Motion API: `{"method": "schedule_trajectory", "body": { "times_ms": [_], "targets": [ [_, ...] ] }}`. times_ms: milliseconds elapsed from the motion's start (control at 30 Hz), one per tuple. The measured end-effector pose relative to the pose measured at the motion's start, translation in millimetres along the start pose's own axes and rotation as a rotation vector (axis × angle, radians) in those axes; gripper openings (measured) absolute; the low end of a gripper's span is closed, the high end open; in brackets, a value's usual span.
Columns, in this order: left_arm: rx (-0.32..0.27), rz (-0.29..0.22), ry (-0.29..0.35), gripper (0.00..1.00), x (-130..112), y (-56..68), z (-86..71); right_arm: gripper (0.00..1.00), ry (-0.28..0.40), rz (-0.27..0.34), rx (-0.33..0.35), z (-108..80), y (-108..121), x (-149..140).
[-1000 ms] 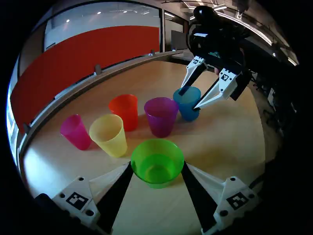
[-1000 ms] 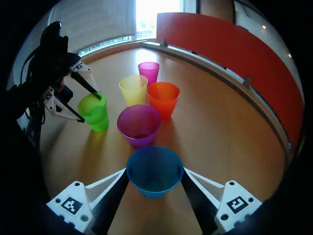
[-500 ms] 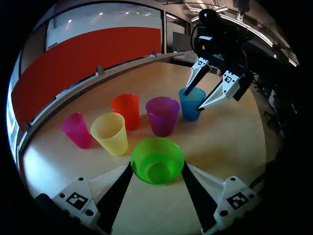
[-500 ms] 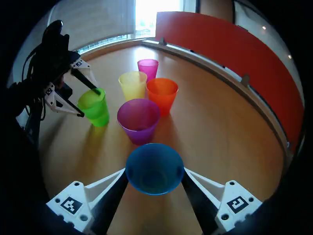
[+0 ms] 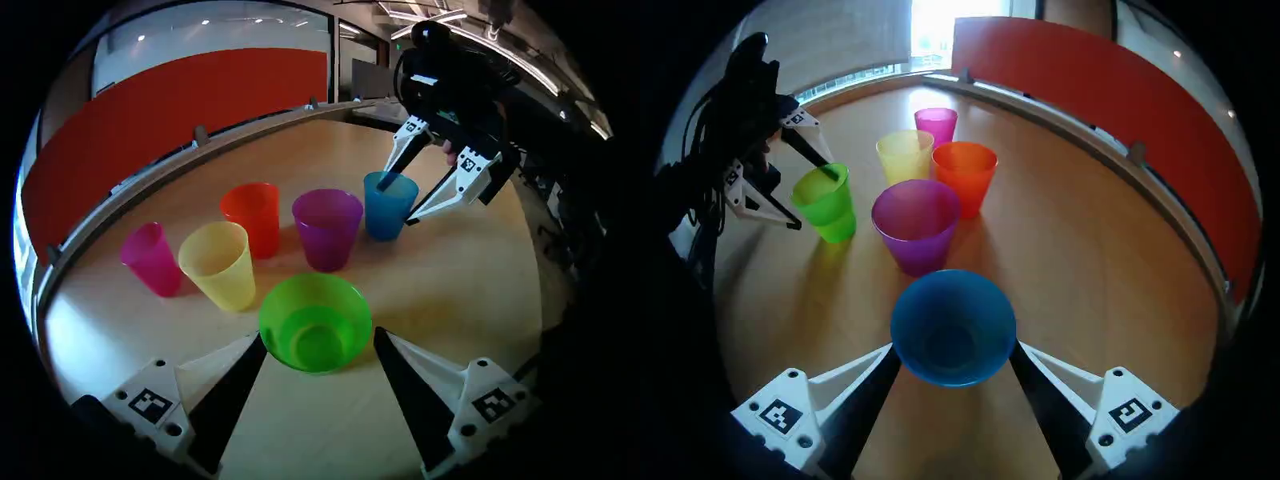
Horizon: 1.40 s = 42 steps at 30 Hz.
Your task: Pour water
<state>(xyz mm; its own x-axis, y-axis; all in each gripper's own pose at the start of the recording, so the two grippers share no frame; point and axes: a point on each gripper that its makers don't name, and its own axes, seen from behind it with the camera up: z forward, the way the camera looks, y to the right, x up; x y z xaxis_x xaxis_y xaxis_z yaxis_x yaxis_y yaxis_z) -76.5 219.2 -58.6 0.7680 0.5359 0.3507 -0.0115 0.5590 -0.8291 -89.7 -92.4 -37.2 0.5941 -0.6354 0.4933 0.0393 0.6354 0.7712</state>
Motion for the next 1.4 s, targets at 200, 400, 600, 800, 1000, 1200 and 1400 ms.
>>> {"method": "schedule_trajectory", "body": {
  "times_ms": [200, 400, 600, 800, 1000, 1200, 1400],
  "targets": [
    [-0.011, -0.020, -0.027, 0.97, -9, 1.1, -4.1, 1.00, -0.008, 0.008, -0.017, -6.0, 1, -11],
    [0.023, 0.003, -0.046, 0.97, -21, -1.4, -12.0, 1.00, -0.001, 0.022, -0.044, -18.1, -1, -20],
    [0.066, -0.008, -0.034, 0.97, -24, -7.6, -27.3, 1.00, 0.027, 0.031, -0.083, -35.7, -4, -23],
    [0.114, -0.044, 0.001, 0.97, -25, -16.9, -47.5, 1.00, 0.074, 0.049, -0.136, -52.3, -3, -23],
    [0.179, -0.058, 0.038, 0.97, -27, -30.3, -71.6, 1.00, 0.109, 0.100, -0.198, -71.5, 5, -31],
    [0.270, -0.103, 0.106, 0.97, -24, -54.3, -98.7, 1.00, 0.191, 0.165, -0.312, -95.6, 30, -27],
    [0.368, -0.158, 0.204, 0.97, -14, -77.4, -127.8, 1.00, 0.325, 0.239, -0.412, -120.0, 47, -12]
  ]
}}
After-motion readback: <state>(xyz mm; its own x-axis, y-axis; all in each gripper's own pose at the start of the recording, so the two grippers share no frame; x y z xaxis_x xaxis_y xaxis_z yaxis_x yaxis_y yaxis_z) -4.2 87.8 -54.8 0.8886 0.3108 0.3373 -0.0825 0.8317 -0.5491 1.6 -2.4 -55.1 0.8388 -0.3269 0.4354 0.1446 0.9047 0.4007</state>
